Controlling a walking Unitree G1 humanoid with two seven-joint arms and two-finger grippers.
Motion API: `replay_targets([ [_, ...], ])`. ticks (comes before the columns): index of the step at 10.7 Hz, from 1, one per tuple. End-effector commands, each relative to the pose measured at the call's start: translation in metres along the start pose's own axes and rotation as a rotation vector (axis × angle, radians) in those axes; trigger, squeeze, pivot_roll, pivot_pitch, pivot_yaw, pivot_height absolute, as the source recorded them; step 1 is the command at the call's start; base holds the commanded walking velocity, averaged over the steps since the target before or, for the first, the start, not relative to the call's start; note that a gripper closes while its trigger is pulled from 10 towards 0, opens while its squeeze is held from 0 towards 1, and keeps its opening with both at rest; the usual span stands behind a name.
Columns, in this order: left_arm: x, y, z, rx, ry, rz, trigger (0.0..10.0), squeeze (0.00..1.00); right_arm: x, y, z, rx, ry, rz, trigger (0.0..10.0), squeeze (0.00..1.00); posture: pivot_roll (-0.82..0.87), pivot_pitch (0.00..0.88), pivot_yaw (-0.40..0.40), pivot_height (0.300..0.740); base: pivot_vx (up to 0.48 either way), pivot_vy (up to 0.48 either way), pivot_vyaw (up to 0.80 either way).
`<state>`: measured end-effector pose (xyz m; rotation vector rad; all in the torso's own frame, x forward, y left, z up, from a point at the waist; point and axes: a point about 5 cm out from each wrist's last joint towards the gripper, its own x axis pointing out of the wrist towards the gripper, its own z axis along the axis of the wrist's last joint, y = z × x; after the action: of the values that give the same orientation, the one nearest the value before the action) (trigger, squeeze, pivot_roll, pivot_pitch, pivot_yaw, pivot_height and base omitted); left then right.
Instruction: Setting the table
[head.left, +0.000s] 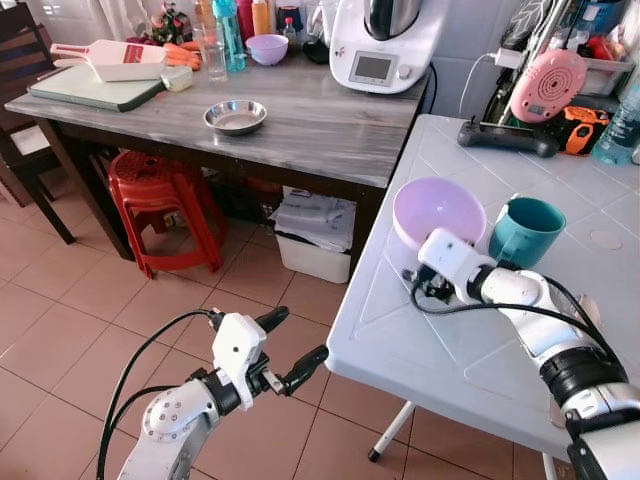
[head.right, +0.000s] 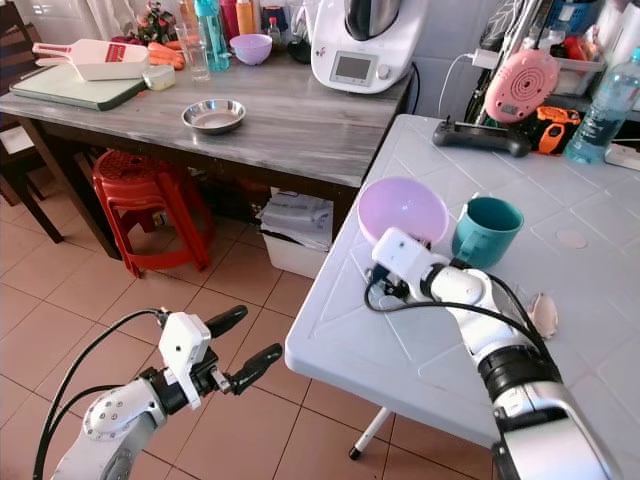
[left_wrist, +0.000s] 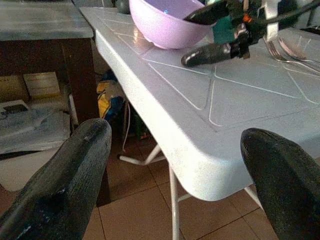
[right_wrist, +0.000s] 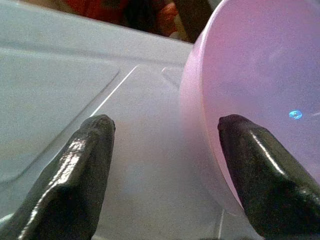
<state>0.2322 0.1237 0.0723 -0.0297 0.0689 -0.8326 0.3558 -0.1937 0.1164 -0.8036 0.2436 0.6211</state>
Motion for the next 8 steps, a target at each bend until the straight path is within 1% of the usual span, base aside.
replay_targets([
  [1, 0.0, -0.001, 0.006, 0.015, -0.017, -0.017, 10.0, 0.0, 0.001, -0.007, 0.002, -0.058, 0.005, -0.013, 0.0, 0.0, 0.03, 0.03, 0.027, 0.74, 0.0, 0.0, 0.0],
  [4, 0.003, -0.005, 0.011, 0.018, -0.043, -0.029, 10.0, 0.0, 0.0, -0.009, -0.004, -0.094, 0.014, -0.029, 0.0, 0.0, 0.04, 0.018, 0.026, 0.74, 0.0, 0.0, 0.0],
  [5, 0.004, -0.006, 0.013, 0.02, -0.044, -0.028, 10.0, 0.0, -0.002, -0.012, -0.005, -0.159, 0.019, -0.054, 0.0, 0.0, 0.03, 0.014, 0.027, 0.74, 0.0, 0.0, 0.0],
  [8, 0.006, -0.005, 0.014, 0.024, -0.042, -0.031, 10.0, 0.0, -0.007, -0.022, -0.008, -0.199, 0.033, -0.092, 0.0, 0.0, 0.03, 0.009, 0.03, 0.74, 0.0, 0.0, 0.0],
])
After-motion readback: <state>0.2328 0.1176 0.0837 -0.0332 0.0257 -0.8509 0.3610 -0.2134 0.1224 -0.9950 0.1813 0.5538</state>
